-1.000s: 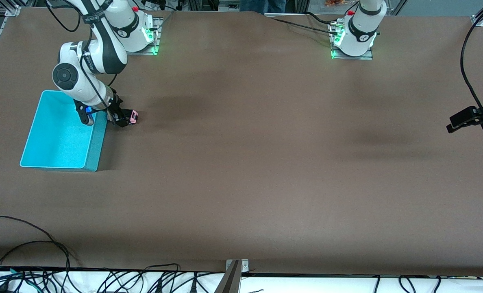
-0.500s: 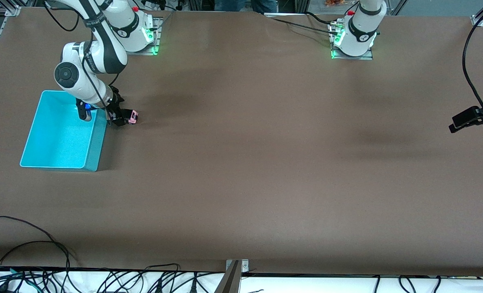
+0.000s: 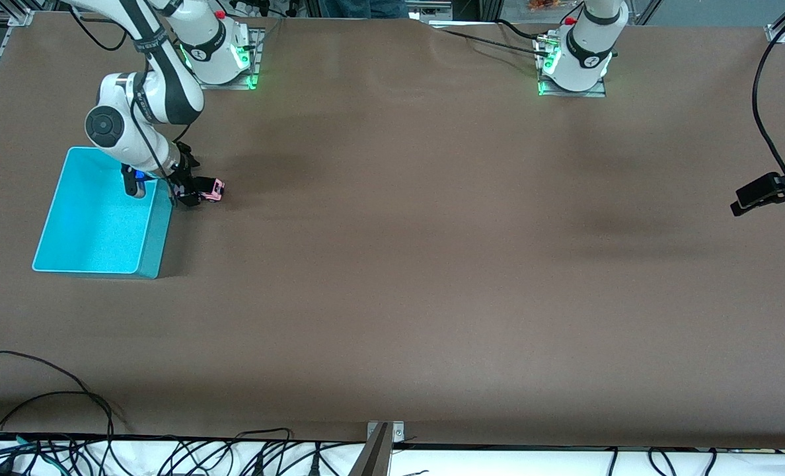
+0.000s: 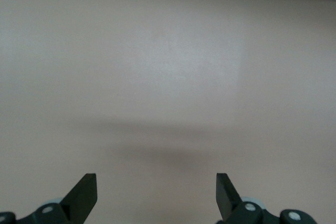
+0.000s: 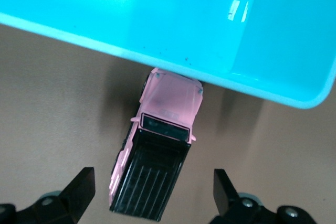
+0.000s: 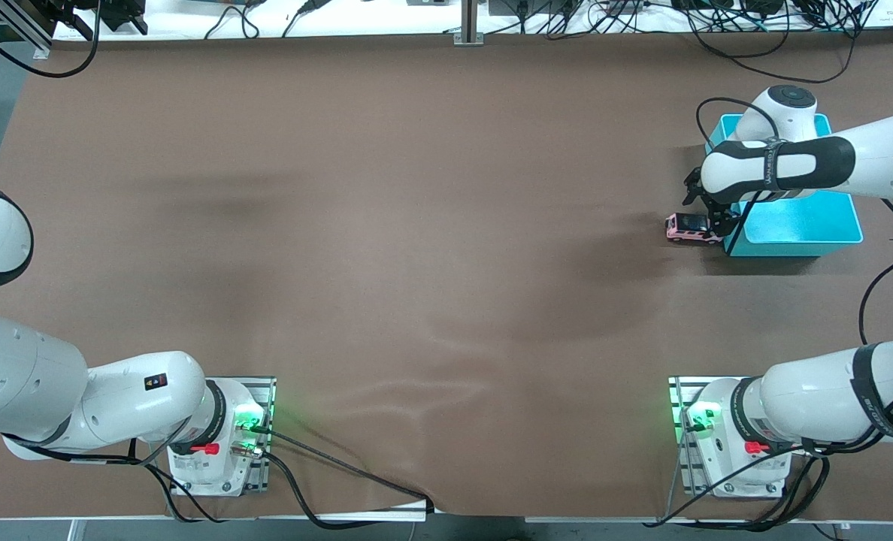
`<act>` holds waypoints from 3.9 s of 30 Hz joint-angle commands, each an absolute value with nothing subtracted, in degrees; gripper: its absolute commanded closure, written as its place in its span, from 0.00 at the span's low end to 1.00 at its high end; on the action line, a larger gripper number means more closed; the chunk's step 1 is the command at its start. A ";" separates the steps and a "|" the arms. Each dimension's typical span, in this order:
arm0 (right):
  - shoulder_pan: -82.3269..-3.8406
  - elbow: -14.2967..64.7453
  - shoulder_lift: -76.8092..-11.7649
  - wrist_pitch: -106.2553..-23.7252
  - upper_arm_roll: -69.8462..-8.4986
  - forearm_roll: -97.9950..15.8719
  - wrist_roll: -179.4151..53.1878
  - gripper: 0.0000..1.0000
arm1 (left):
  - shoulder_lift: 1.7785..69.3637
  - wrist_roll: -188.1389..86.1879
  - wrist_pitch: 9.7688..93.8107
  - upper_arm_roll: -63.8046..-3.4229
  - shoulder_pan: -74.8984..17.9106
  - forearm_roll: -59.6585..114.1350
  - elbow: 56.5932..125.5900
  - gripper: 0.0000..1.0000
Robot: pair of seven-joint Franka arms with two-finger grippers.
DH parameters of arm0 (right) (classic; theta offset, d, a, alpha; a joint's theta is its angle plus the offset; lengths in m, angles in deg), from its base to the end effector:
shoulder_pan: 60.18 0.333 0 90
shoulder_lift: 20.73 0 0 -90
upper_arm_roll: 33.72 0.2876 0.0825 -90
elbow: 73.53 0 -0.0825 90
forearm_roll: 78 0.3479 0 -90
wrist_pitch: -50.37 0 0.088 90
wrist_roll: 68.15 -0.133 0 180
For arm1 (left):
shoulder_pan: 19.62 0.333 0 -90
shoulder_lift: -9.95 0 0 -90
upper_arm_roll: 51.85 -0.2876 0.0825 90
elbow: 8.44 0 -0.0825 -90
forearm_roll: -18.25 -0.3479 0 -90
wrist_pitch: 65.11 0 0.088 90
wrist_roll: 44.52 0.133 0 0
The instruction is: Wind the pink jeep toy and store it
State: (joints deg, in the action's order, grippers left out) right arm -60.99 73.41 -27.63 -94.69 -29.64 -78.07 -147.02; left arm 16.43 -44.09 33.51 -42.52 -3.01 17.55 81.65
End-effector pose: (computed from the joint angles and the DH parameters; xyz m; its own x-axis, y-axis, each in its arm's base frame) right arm 0.4099 0.0244 0.1880 0.2470 -0.9683 -0.0373 -0.9569 -0.2498 0.1479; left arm 0.5567 0.0766 0.5226 0.9922 0.1191 0.0373 0.1189 -0.9929 0.0059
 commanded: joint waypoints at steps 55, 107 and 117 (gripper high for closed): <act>-60.89 58.57 -25.13 -84.20 -28.19 -77.82 -139.44 1.00 | 17.51 -42.33 35.61 -42.10 -3.89 21.85 81.03 0.00; -64.58 57.16 -38.40 -81.38 -51.21 -83.00 -83.18 1.00 | 17.16 -42.42 35.09 -42.10 -3.89 21.76 81.20 0.00; -65.37 57.25 -39.28 -81.65 -51.21 -84.24 -81.07 0.87 | 17.16 -42.50 35.09 -42.10 -3.80 21.76 81.29 0.00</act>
State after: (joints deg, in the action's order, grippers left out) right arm -64.12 56.45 -38.63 -80.73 -51.39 -82.65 -82.34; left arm 17.31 -43.77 35.32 -41.93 -3.87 20.58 81.66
